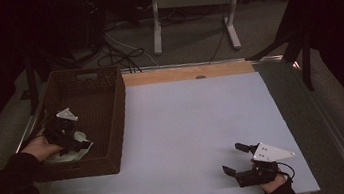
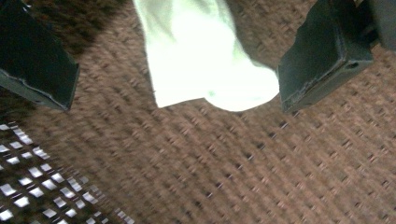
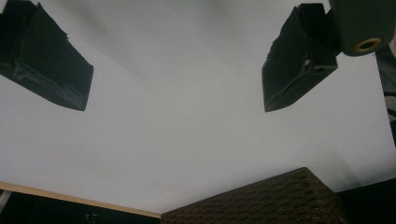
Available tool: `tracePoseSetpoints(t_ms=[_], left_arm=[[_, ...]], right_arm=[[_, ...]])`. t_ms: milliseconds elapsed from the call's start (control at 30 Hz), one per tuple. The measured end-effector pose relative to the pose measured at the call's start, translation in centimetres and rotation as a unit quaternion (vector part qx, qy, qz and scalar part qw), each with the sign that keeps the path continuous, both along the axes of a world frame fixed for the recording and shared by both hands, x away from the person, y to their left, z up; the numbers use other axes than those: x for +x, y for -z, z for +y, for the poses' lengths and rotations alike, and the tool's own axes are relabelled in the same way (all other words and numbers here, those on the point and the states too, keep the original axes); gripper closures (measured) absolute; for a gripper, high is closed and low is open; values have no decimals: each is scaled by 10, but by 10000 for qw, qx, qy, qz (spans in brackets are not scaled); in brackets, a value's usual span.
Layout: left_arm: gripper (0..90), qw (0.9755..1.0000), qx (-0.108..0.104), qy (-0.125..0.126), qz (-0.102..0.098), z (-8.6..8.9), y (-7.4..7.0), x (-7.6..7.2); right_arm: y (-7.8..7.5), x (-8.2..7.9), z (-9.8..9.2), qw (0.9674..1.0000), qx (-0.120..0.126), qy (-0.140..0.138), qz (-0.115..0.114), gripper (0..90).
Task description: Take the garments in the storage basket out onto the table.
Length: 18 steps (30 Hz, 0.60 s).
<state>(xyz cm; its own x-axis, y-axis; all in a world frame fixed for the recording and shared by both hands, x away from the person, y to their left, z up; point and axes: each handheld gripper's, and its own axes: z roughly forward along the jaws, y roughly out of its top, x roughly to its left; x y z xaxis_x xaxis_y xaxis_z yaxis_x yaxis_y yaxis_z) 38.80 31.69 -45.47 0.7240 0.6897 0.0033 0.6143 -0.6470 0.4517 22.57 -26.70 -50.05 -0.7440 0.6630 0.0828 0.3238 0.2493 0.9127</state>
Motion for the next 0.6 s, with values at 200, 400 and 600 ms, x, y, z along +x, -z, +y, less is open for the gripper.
tracePoseSetpoints(t_ms=[200, 400, 600], left_arm=[[0, 9992, 217, -158, 281, 3, 8, 4], [0, 9967, 421, -309, 621, 5, 15, 8], [0, 9928, 643, -330, 951, 3, 23, 11]], right_arm=[[0, 0, 0, 10000, -7, -1, -4, 94], [0, -1, 0, 10000, 28, 15, -13, 95], [-1, 0, 0, 10000, 48, 11, -3, 94]])
